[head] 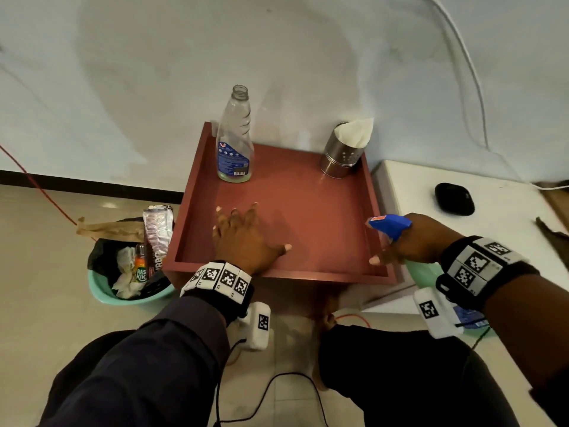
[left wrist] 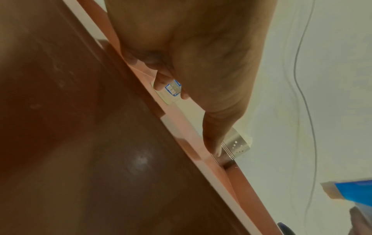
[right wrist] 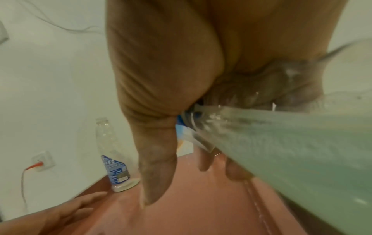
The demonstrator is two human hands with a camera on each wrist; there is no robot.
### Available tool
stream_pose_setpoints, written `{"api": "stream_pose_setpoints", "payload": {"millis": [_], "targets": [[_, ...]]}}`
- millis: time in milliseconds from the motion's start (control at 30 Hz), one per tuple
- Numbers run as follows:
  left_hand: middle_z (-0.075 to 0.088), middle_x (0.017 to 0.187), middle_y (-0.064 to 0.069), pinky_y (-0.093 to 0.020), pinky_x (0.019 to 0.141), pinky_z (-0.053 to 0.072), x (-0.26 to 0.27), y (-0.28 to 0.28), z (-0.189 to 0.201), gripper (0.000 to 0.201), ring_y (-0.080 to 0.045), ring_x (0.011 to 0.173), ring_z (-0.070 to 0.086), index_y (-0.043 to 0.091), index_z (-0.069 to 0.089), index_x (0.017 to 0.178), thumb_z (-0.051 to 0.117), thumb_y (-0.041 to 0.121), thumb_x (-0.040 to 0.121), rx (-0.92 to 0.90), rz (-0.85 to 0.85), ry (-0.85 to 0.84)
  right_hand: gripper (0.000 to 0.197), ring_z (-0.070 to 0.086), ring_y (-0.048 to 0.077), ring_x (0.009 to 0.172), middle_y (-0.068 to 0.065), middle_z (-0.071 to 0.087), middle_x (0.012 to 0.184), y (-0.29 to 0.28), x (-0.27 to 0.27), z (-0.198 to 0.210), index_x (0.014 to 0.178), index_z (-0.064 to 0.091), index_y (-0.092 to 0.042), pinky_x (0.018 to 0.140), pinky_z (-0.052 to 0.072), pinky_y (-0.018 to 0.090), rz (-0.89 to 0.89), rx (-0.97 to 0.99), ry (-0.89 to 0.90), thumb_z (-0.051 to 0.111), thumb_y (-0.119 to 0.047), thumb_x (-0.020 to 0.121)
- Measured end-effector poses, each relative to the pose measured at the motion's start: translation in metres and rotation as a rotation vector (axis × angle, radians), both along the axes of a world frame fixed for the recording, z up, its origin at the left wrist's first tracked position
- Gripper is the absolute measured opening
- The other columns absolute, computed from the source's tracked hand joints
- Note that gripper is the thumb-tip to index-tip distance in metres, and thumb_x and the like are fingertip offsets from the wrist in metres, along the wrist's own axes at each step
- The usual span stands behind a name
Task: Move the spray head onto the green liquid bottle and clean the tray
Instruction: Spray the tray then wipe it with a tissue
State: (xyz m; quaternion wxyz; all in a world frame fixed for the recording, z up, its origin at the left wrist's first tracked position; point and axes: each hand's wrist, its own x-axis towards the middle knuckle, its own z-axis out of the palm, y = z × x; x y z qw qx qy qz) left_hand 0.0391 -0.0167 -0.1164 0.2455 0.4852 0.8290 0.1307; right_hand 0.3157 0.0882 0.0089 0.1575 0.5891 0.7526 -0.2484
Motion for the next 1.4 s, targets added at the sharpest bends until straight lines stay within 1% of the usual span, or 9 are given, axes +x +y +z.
{"api": "stream_pose_setpoints", "payload": {"millis": [67, 200, 400, 633, 833, 1067, 1167, 1300, 1400], "targets": [[0.019, 0.171, -0.018, -0.058, 0.128, 0.012, 0.002, 0.000, 0.000, 0.123, -0.043, 0.159, -0.002, 0.031, 0.012, 0.163, 0.067, 0.084, 0.067, -0.002, -0.014, -0.009, 0.079, 0.066, 0.016, 0.081, -0.008, 0.062, 0.077, 0.005, 0.011, 0.004, 0.140, 0.055, -0.039, 0.077, 0.045, 0.026, 0.005, 0.041, -0.048, 0.089, -0.051, 0.069], [0.020, 0.171, -0.018, -0.059, 0.127, 0.012, 0.002, 0.002, 0.002, 0.123, -0.043, 0.160, -0.002, 0.031, 0.012, 0.163, 0.066, 0.084, 0.067, -0.002, -0.043, -0.014, 0.042, 0.075, 0.020, 0.073, 0.001, 0.072, 0.080, 0.011, 0.013, 0.016, 0.104, 0.067, -0.029, 0.071, 0.054, 0.026, -0.123, 0.050, -0.015, 0.090, -0.042, 0.071], [0.022, 0.170, -0.017, -0.057, 0.127, 0.011, -0.005, 0.003, 0.010, 0.123, -0.044, 0.159, 0.000, 0.030, 0.012, 0.163, 0.065, 0.085, 0.067, 0.012, -0.021, -0.032, 0.085, 0.067, 0.026, 0.105, 0.002, 0.070, 0.110, 0.021, -0.021, 0.025, 0.144, 0.052, -0.030, 0.099, 0.051, 0.036, -0.087, 0.168, 0.074, 0.084, -0.058, 0.070], [0.029, 0.167, -0.017, -0.058, 0.126, 0.015, -0.012, 0.002, 0.020, 0.122, -0.046, 0.158, 0.008, 0.027, 0.016, 0.162, 0.064, 0.086, 0.067, 0.012, -0.002, -0.062, 0.038, 0.073, 0.021, 0.078, 0.001, 0.074, 0.077, 0.019, -0.082, 0.028, 0.076, 0.068, -0.028, 0.089, 0.060, 0.043, -0.078, 0.076, 0.314, 0.094, -0.046, 0.056], [0.047, 0.160, -0.007, -0.045, 0.127, 0.026, -0.015, 0.005, 0.031, 0.111, -0.027, 0.149, 0.041, 0.021, 0.040, 0.156, 0.072, 0.082, 0.067, 0.039, -0.150, -0.210, 0.038, 0.068, 0.009, 0.055, -0.002, 0.070, 0.094, 0.005, -0.102, 0.032, 0.115, 0.065, -0.018, 0.054, 0.052, 0.019, -0.127, 0.061, 0.670, 0.085, -0.013, 0.082], [0.071, 0.117, 0.015, -0.009, 0.072, 0.053, 0.008, -0.008, 0.043, 0.072, 0.004, 0.098, 0.067, 0.035, 0.063, 0.128, 0.098, 0.023, 0.066, 0.150, -0.445, -0.772, 0.031, 0.066, 0.019, 0.065, 0.001, 0.070, 0.092, -0.028, -0.134, 0.034, 0.105, 0.071, -0.026, 0.065, 0.061, 0.035, -0.081, 0.070, 1.065, 0.075, 0.000, 0.089], [0.079, 0.106, 0.012, -0.032, 0.086, 0.062, 0.006, -0.003, 0.041, 0.051, -0.004, 0.091, 0.074, 0.030, 0.070, 0.119, 0.092, 0.034, 0.073, 0.269, -0.319, -0.762, 0.030, 0.068, 0.019, 0.072, -0.002, 0.070, 0.087, -0.035, -0.144, 0.032, 0.089, 0.074, -0.040, 0.077, 0.062, 0.040, -0.062, 0.125, 1.166, 0.075, -0.010, 0.091], [0.080, 0.100, 0.011, -0.043, 0.084, 0.062, -0.005, 0.003, 0.031, 0.043, -0.009, 0.090, 0.075, 0.036, 0.070, 0.110, 0.085, 0.047, 0.071, 0.288, -0.231, -0.614, 0.036, 0.068, 0.024, 0.083, 0.007, 0.068, 0.093, -0.031, -0.132, 0.014, 0.103, 0.064, -0.026, 0.082, 0.059, 0.039, 0.011, 0.166, 1.044, 0.088, -0.033, 0.076], [0.079, 0.099, 0.006, -0.042, 0.079, 0.060, -0.005, 0.003, 0.029, 0.051, -0.018, 0.090, 0.073, 0.035, 0.069, 0.113, 0.074, 0.059, 0.068, 0.299, -0.204, -0.473, 0.050, 0.069, -0.002, 0.087, -0.010, 0.071, 0.096, -0.030, -0.117, -0.015, 0.106, 0.064, -0.029, 0.083, 0.058, 0.019, 0.076, 0.160, 0.766, 0.091, -0.043, 0.067]]}}
